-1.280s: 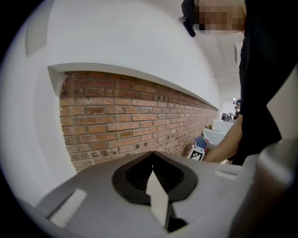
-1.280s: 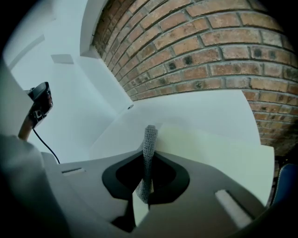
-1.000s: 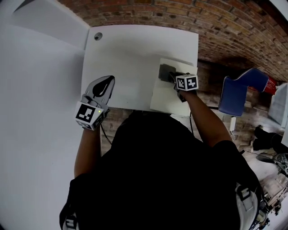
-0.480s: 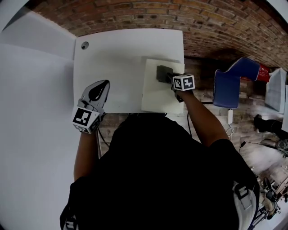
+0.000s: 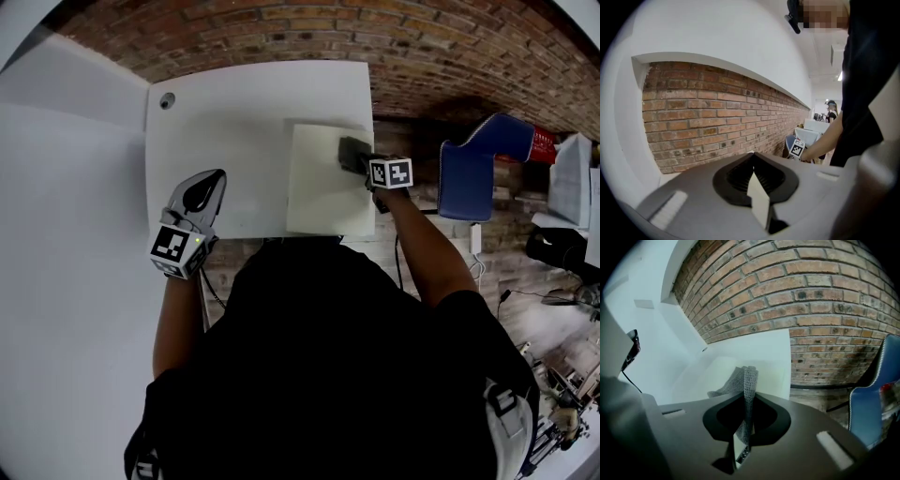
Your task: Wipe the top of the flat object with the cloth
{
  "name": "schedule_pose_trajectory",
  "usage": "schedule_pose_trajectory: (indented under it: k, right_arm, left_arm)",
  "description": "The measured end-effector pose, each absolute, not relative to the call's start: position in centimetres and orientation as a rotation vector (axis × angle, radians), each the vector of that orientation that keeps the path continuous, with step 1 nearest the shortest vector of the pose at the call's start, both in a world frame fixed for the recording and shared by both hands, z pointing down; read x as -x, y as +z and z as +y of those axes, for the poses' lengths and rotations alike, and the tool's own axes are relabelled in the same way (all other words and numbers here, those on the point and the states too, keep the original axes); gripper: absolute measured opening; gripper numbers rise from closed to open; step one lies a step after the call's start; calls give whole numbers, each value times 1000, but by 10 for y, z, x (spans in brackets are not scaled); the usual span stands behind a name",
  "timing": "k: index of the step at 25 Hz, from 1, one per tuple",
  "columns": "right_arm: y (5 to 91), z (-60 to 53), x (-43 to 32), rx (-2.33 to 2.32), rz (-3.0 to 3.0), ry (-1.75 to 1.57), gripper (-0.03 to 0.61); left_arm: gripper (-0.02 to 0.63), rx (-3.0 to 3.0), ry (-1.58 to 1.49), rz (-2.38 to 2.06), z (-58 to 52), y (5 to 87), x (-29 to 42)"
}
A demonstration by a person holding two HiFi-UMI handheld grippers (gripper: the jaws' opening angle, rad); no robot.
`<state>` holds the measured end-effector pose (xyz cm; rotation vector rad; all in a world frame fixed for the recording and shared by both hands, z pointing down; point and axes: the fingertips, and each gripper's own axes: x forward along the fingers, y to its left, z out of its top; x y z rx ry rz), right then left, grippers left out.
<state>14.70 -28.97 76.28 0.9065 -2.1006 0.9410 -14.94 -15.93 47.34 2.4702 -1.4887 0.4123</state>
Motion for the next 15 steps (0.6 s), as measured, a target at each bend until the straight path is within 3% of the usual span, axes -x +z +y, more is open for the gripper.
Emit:
schedule_pose_trajectory:
  k: [15]
  right_arm:
    - [762,-302,-197,-1019,-2048,937,9]
  left_arm:
    - [2,-2501,444,-1460,-159,477,136]
